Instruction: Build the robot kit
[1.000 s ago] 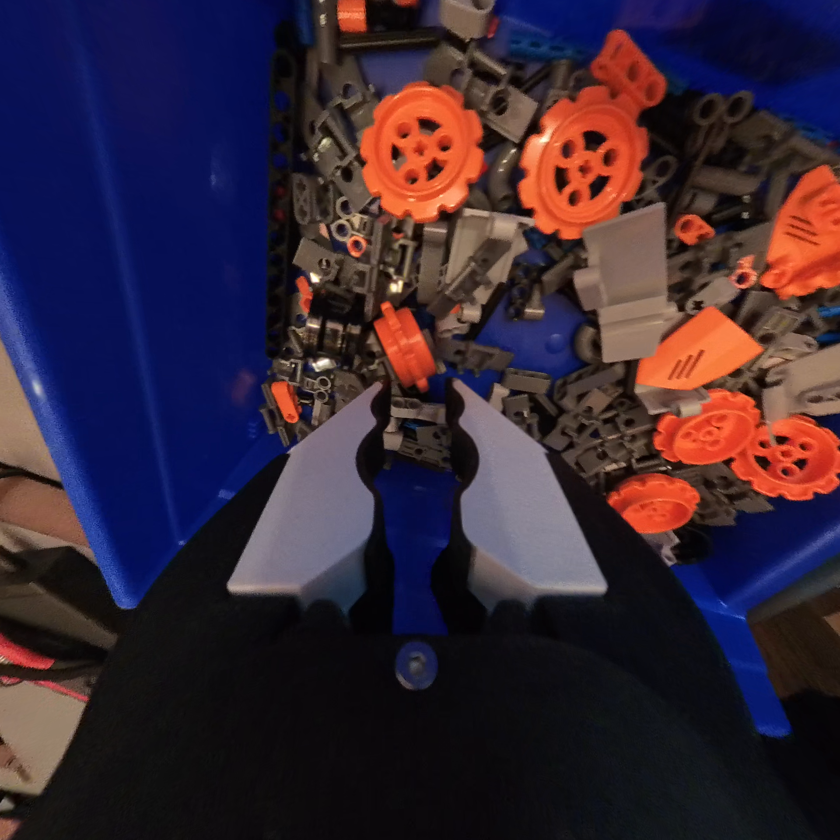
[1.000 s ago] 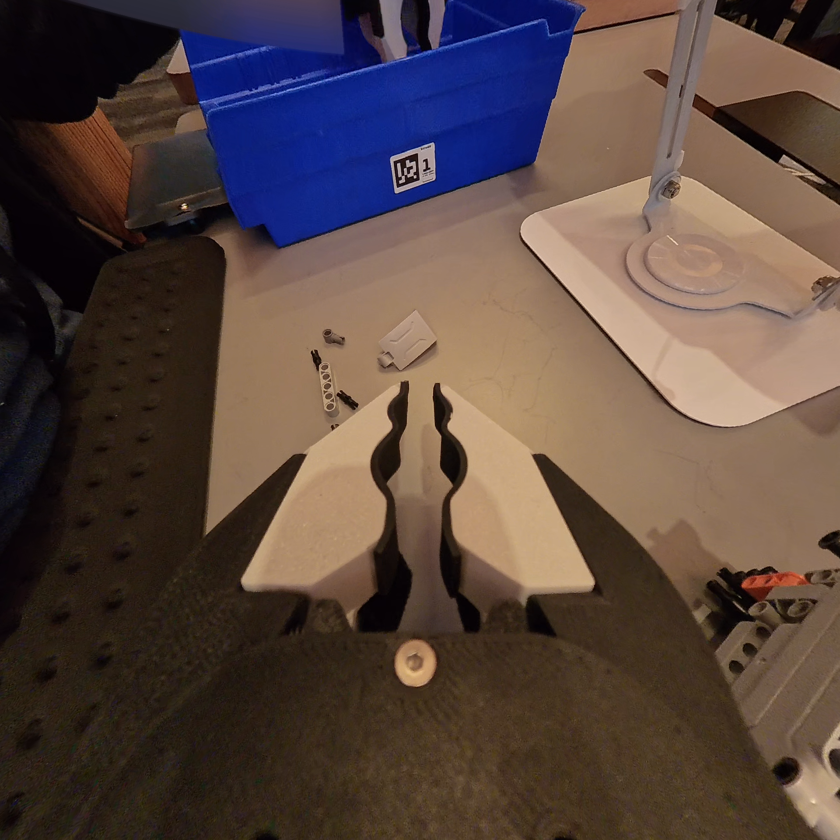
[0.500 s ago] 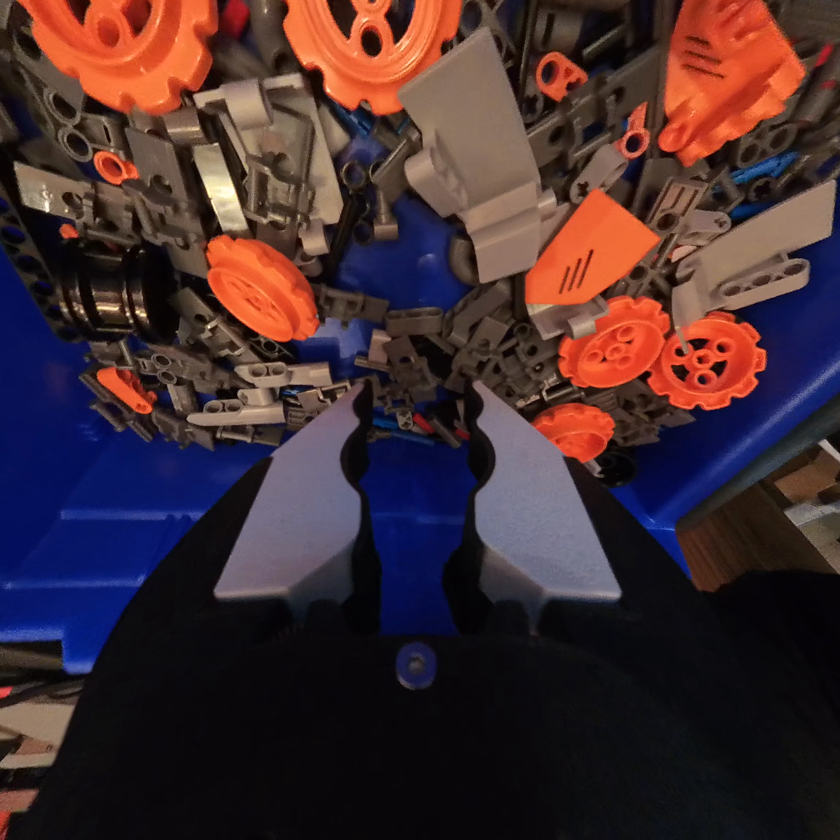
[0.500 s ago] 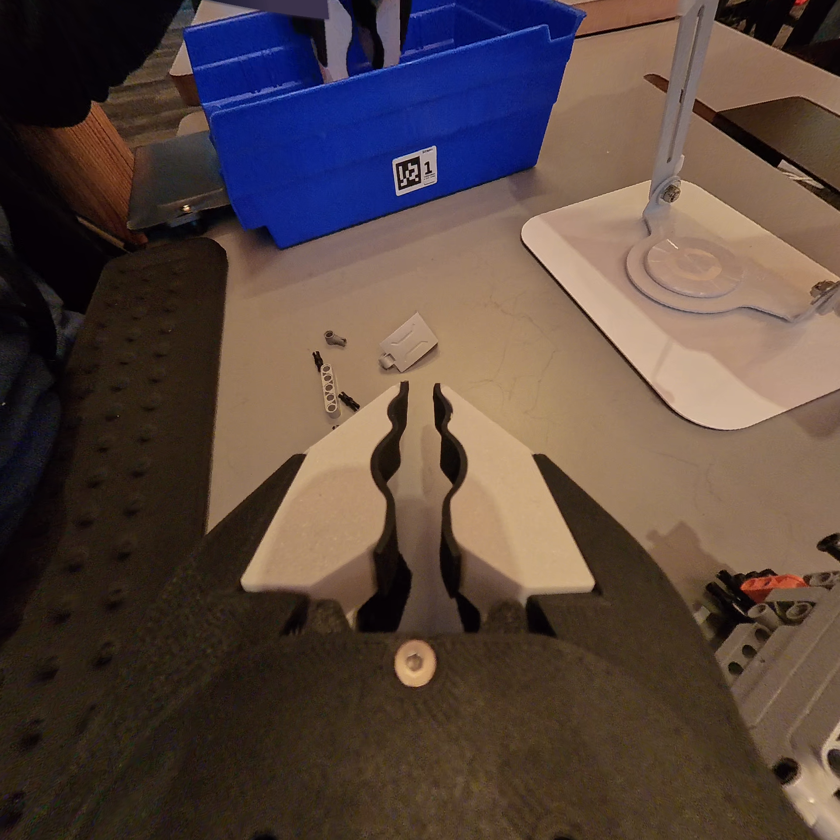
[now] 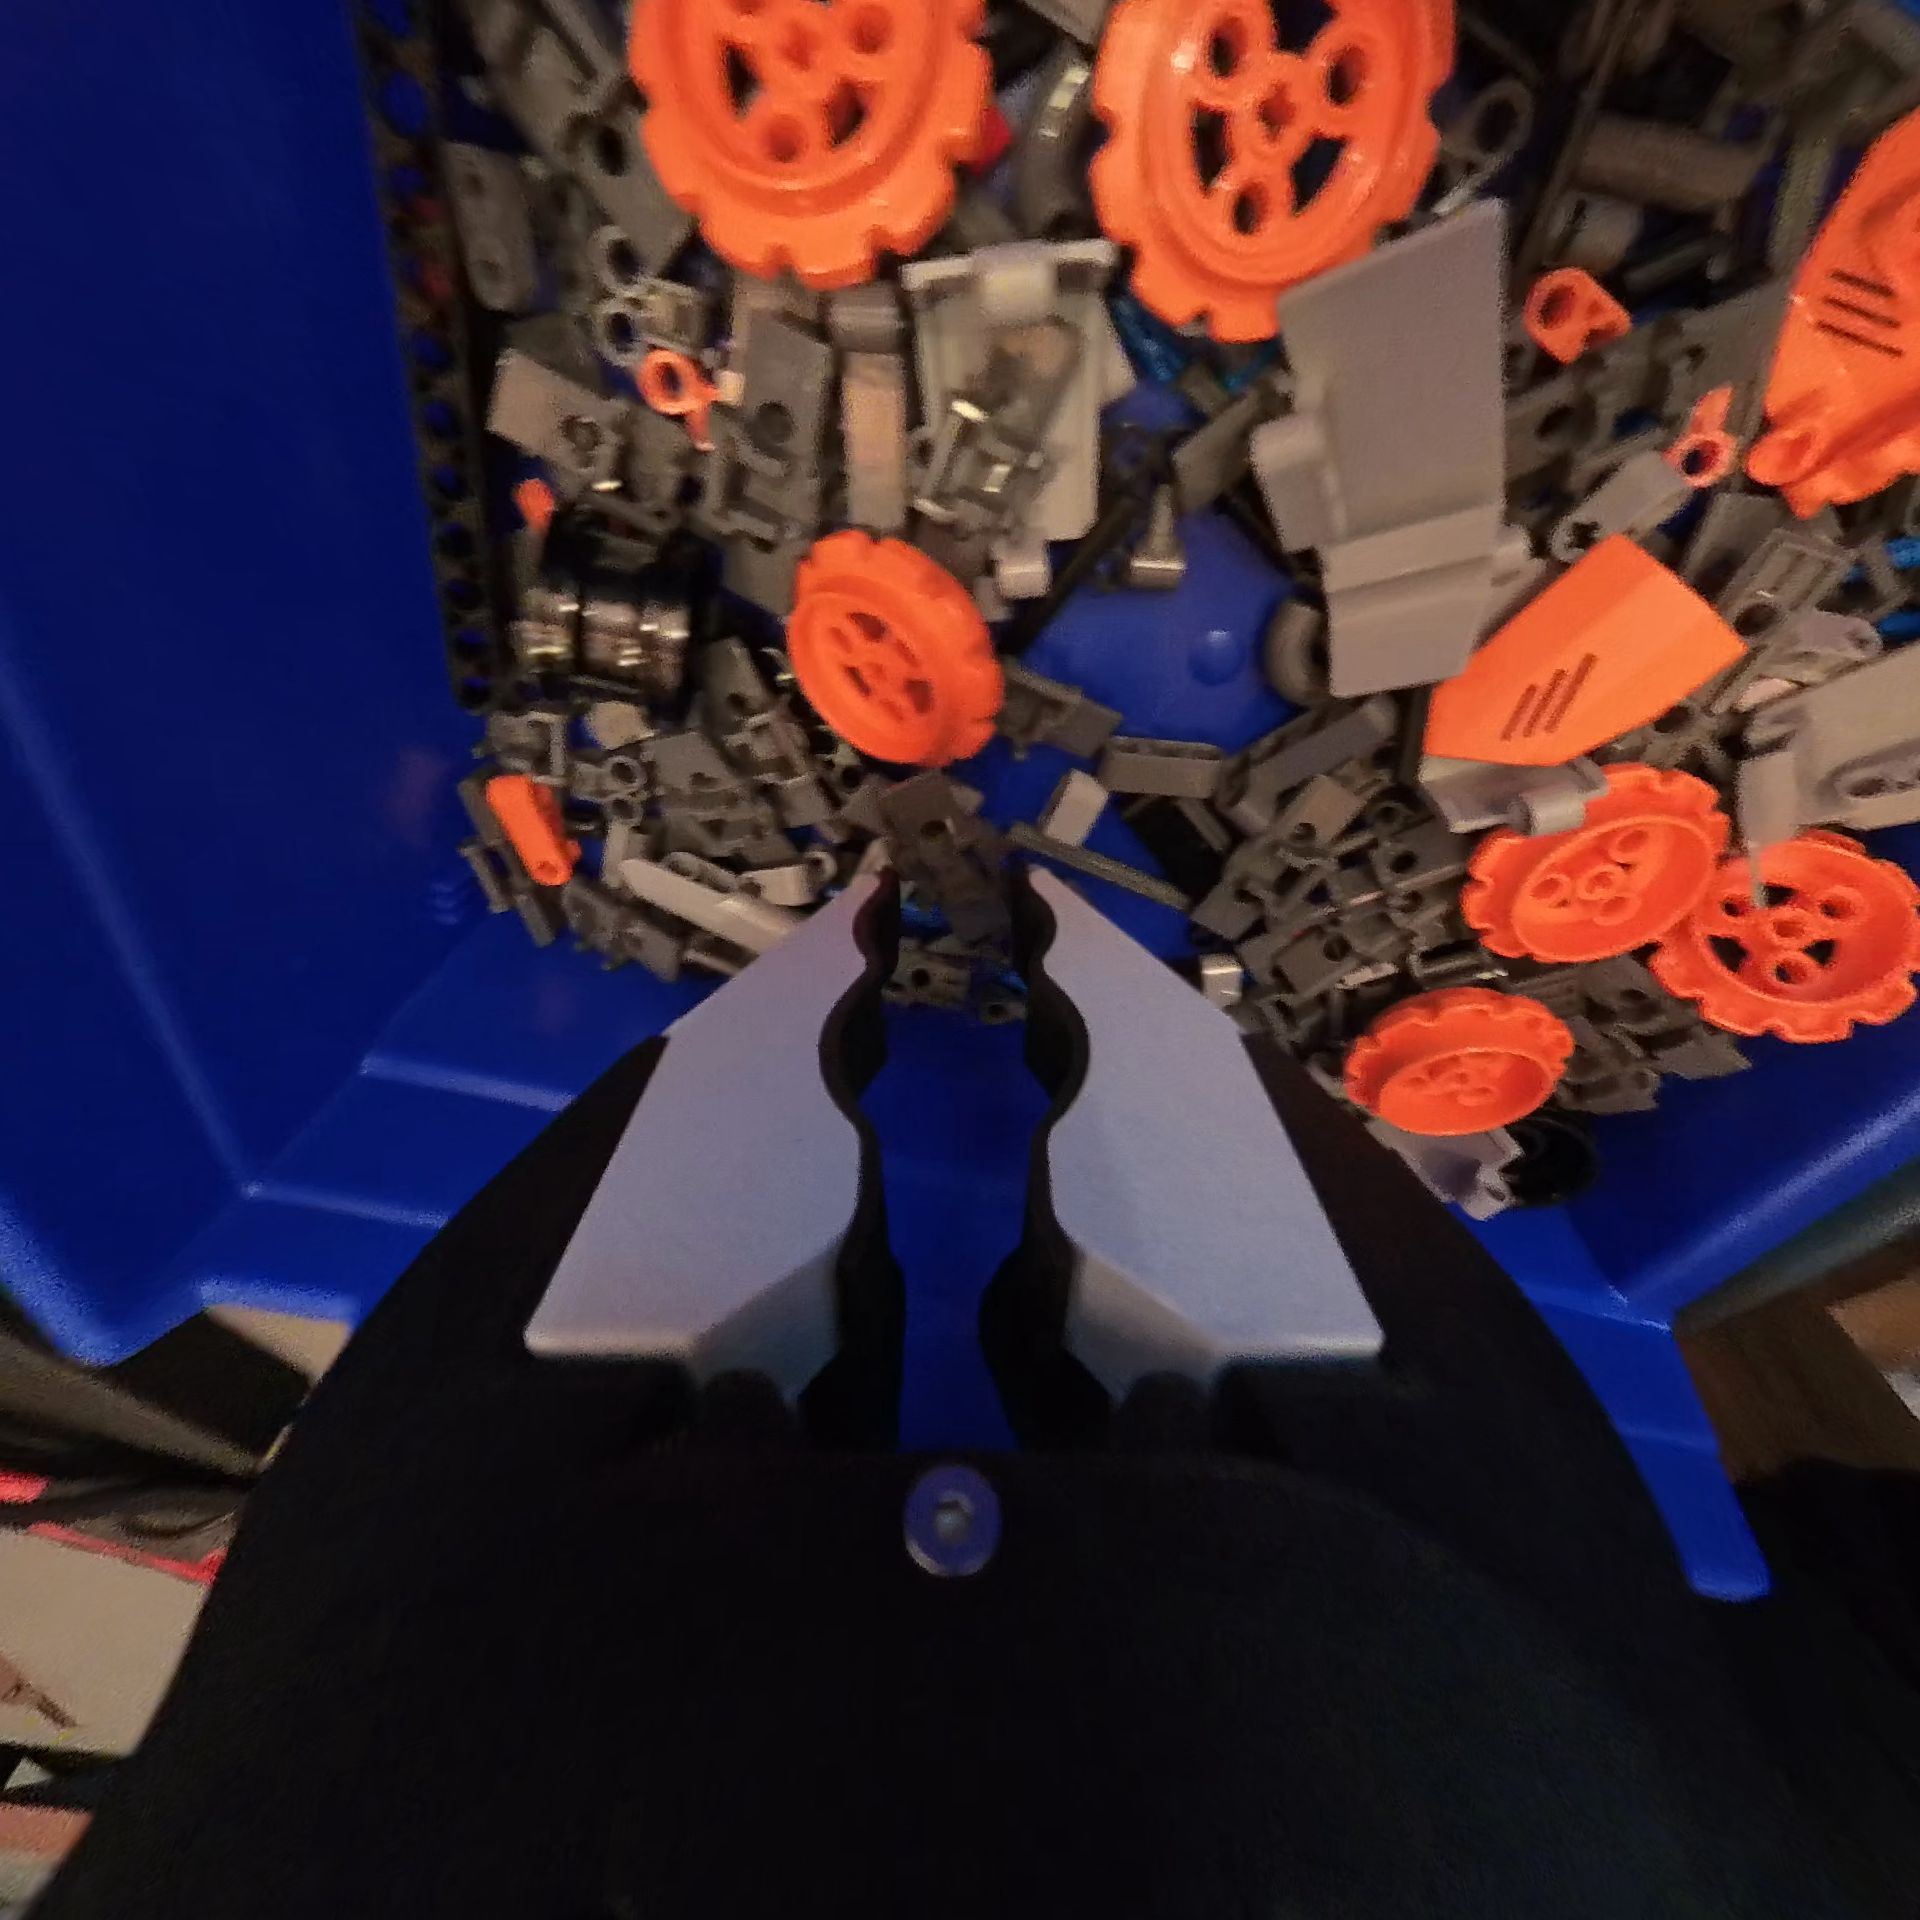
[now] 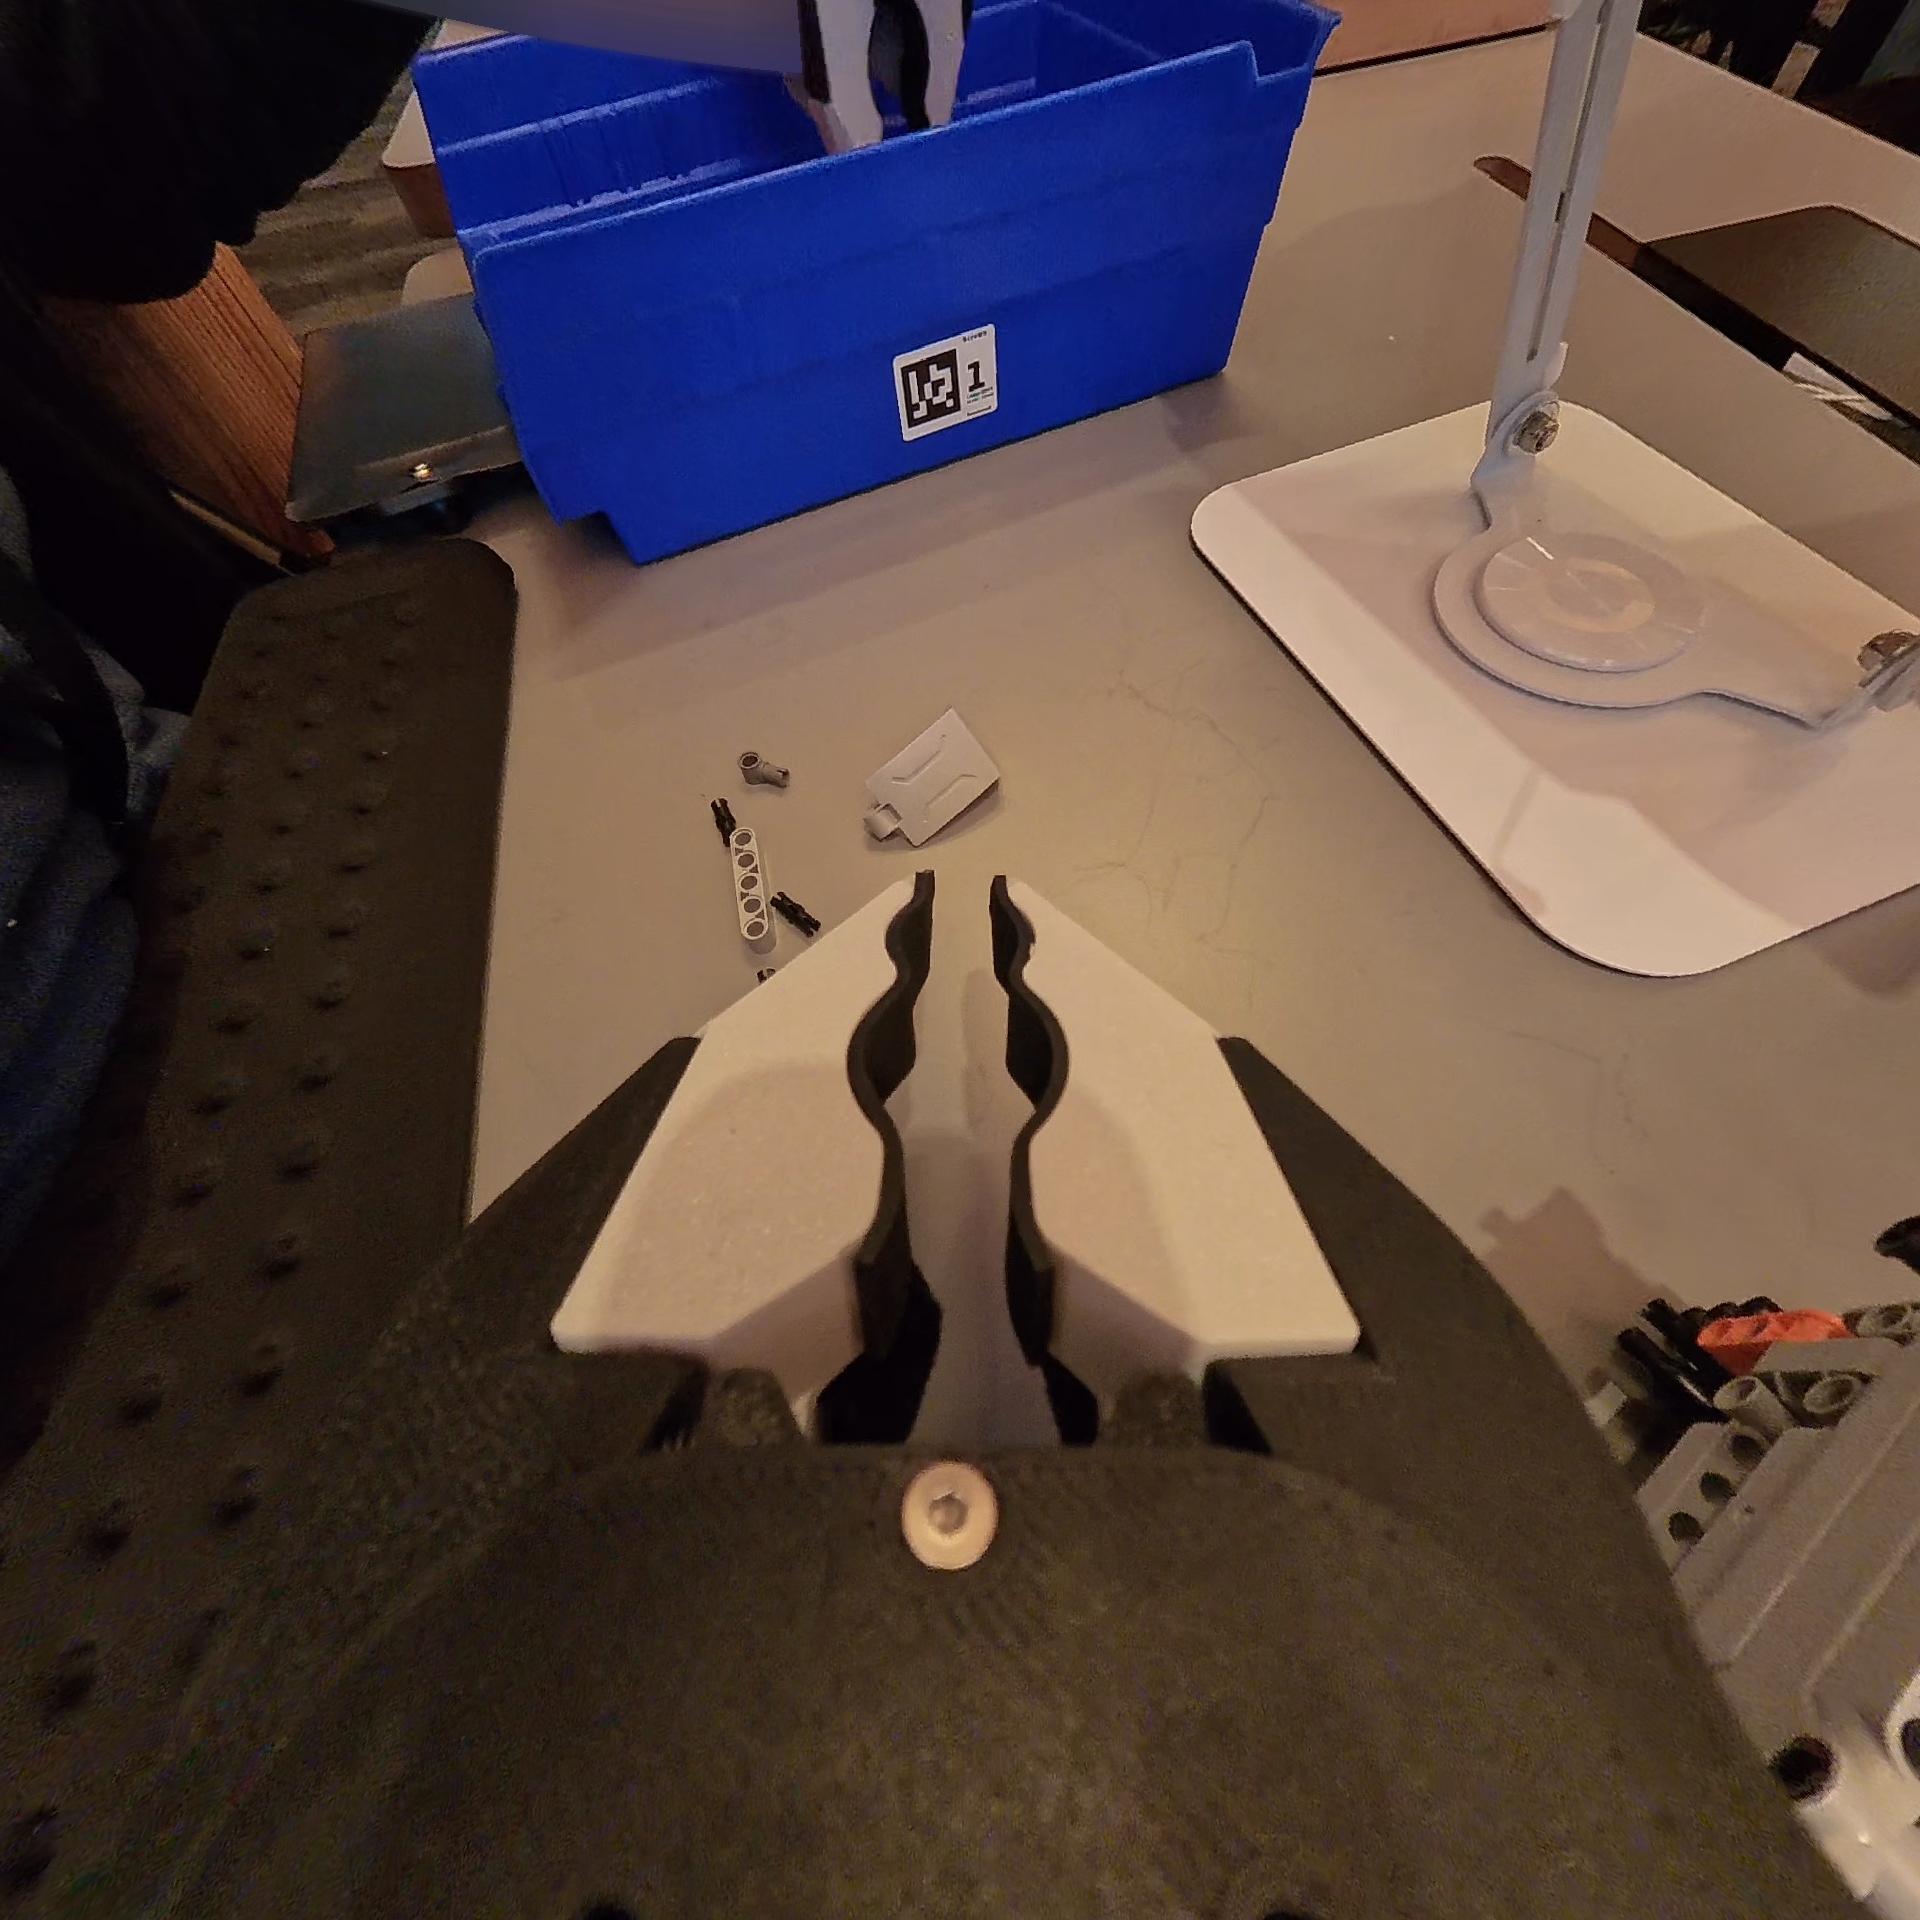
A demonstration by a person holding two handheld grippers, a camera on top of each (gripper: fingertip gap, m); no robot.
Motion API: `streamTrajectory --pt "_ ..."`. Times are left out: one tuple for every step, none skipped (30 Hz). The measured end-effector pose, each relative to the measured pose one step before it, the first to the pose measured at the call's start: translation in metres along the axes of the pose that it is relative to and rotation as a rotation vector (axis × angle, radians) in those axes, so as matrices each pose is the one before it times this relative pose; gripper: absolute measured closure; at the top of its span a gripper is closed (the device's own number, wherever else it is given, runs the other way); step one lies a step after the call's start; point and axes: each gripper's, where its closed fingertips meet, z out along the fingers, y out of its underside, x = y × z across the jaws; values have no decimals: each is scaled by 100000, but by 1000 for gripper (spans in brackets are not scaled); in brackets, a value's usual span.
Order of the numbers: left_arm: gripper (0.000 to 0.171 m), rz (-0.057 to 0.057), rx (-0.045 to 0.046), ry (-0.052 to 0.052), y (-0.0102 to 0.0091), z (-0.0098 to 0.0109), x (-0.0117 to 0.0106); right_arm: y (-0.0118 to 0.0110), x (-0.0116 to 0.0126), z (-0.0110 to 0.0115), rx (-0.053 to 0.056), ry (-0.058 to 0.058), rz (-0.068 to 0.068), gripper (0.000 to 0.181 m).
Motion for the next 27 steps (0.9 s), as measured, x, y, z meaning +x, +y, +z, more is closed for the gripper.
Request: streamTrajectory --pt "152 -1499 683 -2796 -46 -158 -719 13 7 3 -28 33 -27 173" --pt "152 -1306 306 -714 30 -81 -355 -9 0 -10 34 30 5 173" --pt "149 -352 258 -65 14 -45 -174 -11 8 -12 52 29 21 173" --pt "147 33 1385 -1751 -191 -100 -340 -7 -2 -12 20 11 -5 173" --pt "147 -529 1764 449 -237 -153 24 -10 -7 -8 33 14 -58 173" --pt "144 -199 1061 2229 -150 -144 361 -6 0 3 41 -16 -31 173" --pt "142 724 1224 878 -192 -190 273 8 4 9 -19 -44 39 173" --pt "142 816 2027 23 -358 -246 184 3 -9 -2 -23 -52 20 173" --pt "141 77 1448 847 -317 -219 273 -1 -9 10 -28 -26 -18 173" --pt "139 455 572 1282 -211 -140 378 11 -1 12 -51 17 -31 173" --pt "138 1392 1258 491 -343 -151 325 -7 1 -12 20 19 -28 173" --pt "138 1555 2240 1448 -537 -172 512 -12 -4 -9 55 1 -1 173" --pt "138 1603 1683 3653 -478 -95 895 -1 -1 0 5 2 14 173" --pt "136 1820 283 2976 -287 15 861 6 6 -3 -40 32 -25 173" --pt "133 1511 -145 2161 -263 106 734 5 -5 0 -43 23 -20 173" --pt "132 993 8 2851 -342 207 812 -1 -4 1 9 -23 18 173" --pt "129 1128 -304 2620 -322 311 753 -8 2 1 63 -51 4 173" --pt "129 1405 -268 864 -363 349 462 -4 -8 2 27 -52 10 173" --pt "129 556 -157 1104 -377 359 395 3 -12 1 -27 -24 -12 173" --pt "130 -296 -296 1209 -325 335 297 -7 -2 3 -49 10 -50 173" --pt "132 -409 -97 243 -295 283 85 -7 -13 -6 11 33 -79 173" --pt "133 -302 132 756 -259 288 116 -24 -4 -16 103 56 -77 173" --pt "133 -356 -525 822 -54 287 80 -42 2 -33 141 74 -49 173" --pt "134 -587 -780 120 66 253 -60 -21 10 -28 127 77 -11 173" --pt "136 -1014 4 -565 -40 230 -222 0 6 -9 38 22 45 173" --pt "139 -1401 40 130 6 189 -160 2 -2 5 -47 -24 17 173" --pt "140 -1499 784 923 -42 11 -51 6 -8 21 -48 -46 -23 173"
